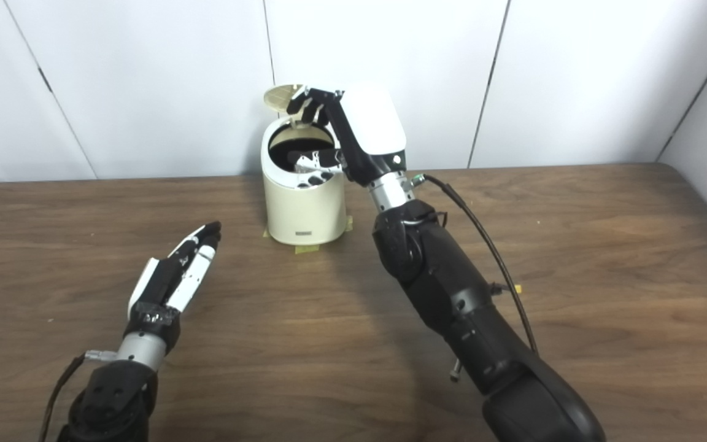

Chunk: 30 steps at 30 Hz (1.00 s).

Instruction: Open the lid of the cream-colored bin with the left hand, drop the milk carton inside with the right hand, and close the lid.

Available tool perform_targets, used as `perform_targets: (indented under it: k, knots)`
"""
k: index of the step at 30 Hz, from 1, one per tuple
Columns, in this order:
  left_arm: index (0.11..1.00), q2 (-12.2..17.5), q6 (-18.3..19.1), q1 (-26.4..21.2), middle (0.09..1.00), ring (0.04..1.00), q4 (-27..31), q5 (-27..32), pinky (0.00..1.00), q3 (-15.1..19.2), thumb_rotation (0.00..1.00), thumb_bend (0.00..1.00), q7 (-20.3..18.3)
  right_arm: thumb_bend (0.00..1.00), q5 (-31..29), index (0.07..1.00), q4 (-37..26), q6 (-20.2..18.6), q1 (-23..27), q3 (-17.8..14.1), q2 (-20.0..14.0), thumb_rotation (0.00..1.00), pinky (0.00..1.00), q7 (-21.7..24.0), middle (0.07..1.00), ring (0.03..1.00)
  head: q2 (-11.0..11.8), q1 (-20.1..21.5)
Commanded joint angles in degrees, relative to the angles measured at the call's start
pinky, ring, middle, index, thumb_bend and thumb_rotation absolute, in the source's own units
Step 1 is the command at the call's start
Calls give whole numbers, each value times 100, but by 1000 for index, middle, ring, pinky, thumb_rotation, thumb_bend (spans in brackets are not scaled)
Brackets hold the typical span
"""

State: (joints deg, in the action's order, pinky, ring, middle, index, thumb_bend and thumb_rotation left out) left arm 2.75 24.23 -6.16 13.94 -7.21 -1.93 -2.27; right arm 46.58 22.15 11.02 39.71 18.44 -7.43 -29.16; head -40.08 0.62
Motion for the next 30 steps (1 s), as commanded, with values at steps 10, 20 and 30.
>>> perform_targets:
  k: [10,20,30]
  knots:
    - [911,-14,161,-1077,919,973,-144,255,1000,341,899,355,37,513,-1284,540,-1473,-961,-758,-1002,410,0,300,748,476,365,18,18]
    - [853,281,269,-2143,879,892,-724,875,883,799,763,394,-86,508,-4224,502,-3659,-3747,-1905,-2405,1183,81,516,2627,581,599,88,28]
    - [847,1248,270,-3372,872,890,-1680,1756,908,24,577,423,-732,501,-5587,872,-4164,-3791,-3038,-2634,1122,877,823,2653,901,889,190,-72]
